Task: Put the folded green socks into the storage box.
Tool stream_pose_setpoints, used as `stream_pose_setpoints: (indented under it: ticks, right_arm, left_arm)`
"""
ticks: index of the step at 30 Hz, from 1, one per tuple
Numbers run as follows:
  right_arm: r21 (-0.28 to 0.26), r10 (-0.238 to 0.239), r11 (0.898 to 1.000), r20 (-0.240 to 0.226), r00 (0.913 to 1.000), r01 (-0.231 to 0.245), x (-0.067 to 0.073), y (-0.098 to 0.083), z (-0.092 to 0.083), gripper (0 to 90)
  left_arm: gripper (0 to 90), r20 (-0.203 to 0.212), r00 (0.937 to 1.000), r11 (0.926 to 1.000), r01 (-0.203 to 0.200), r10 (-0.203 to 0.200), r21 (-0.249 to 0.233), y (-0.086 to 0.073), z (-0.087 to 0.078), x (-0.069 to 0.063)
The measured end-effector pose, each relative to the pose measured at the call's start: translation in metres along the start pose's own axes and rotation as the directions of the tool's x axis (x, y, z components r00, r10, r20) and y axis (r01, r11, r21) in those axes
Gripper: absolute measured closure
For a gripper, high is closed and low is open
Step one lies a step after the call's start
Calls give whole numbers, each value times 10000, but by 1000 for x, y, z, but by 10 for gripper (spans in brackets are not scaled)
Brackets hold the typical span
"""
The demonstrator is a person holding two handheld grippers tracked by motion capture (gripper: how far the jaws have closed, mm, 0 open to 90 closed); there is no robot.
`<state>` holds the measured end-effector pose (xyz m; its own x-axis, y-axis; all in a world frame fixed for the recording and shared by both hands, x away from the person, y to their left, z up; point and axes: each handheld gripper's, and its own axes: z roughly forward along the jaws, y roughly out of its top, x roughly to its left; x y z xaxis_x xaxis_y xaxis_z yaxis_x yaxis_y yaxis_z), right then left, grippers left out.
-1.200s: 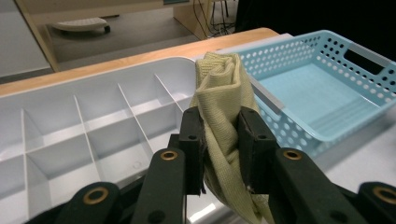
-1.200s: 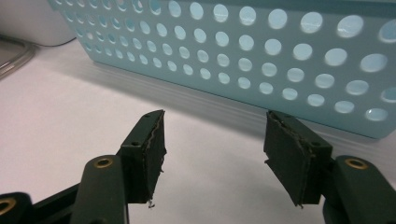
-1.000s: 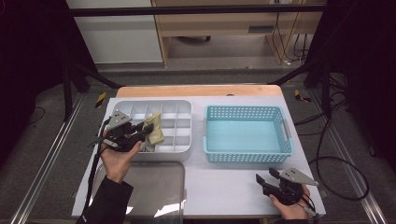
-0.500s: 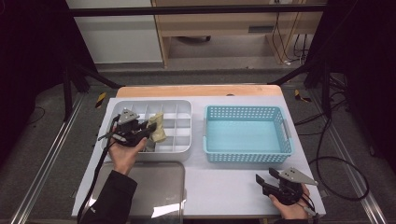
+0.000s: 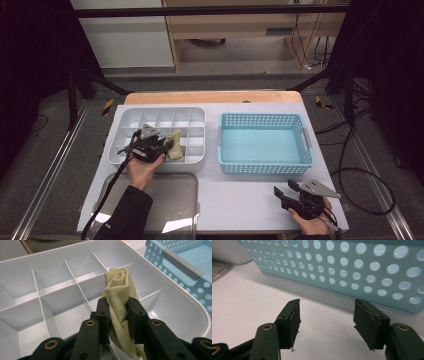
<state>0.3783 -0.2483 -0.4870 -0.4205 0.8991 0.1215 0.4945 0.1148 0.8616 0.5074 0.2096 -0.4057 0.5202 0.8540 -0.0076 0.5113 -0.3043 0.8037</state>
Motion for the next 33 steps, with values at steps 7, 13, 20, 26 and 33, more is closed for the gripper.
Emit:
stream_pose_setpoints:
  ticks: [7,13,20,26,33]
  right_arm:
    - [-21,1,10000,0,10000,-1,0,0,0,388]
    - [-14,4,10000,-6,10000,-4,0,0,0,388]
    - [-62,-59,10000,2,10000,59,1,1,0,388]
    - [-65,-83,9999,-35,10000,83,2,2,1,388]
    - [-56,-36,10000,-12,10000,36,1,2,-1,387]
  left_arm:
    - [727,199,9998,9995,-97,90,310,-11,8,-5]
    - [726,267,9996,9979,-110,93,637,-18,10,-4]
    - [723,468,9989,9962,-128,88,865,-20,11,-6]
    - [715,514,9986,9943,-201,148,1049,-20,13,-8]
    - [588,840,9964,9960,60,-134,887,-16,8,-5]
